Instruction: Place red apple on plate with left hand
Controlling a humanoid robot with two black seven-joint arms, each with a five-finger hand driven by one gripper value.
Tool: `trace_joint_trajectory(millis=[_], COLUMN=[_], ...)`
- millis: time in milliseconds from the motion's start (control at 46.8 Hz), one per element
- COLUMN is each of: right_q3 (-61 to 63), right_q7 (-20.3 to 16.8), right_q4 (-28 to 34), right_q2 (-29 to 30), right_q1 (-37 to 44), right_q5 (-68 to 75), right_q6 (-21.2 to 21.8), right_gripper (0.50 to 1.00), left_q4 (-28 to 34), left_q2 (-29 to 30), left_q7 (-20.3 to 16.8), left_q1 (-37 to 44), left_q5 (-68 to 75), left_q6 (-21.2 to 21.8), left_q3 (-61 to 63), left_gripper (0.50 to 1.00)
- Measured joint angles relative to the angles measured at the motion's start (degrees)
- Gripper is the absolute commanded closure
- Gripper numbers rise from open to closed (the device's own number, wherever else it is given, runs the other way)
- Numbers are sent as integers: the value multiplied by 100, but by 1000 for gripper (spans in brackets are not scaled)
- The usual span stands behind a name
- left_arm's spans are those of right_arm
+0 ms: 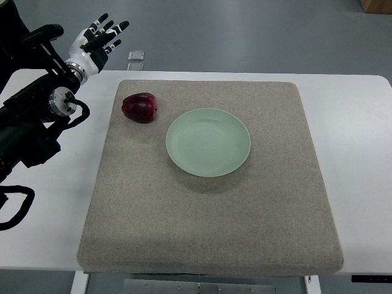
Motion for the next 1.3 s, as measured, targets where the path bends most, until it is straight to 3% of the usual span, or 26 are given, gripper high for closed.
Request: trace_joint_trajectory(millis=[320, 1303], right_q3=[2, 1], right_q7=[0, 0], right_q4=[0, 0], right_q2=[0, 0], right_q1=[0, 0], right_q5=[0, 0], right_q6=[0, -2], right_gripper=[536, 536], left_q4=[0, -54], left_q2=[4, 74], left_q7=[-234, -114], left_q1=[4, 7], left_q5=[3, -441], left_q6=[0, 1], left_q3=[-1, 41], left_gripper=[506, 506])
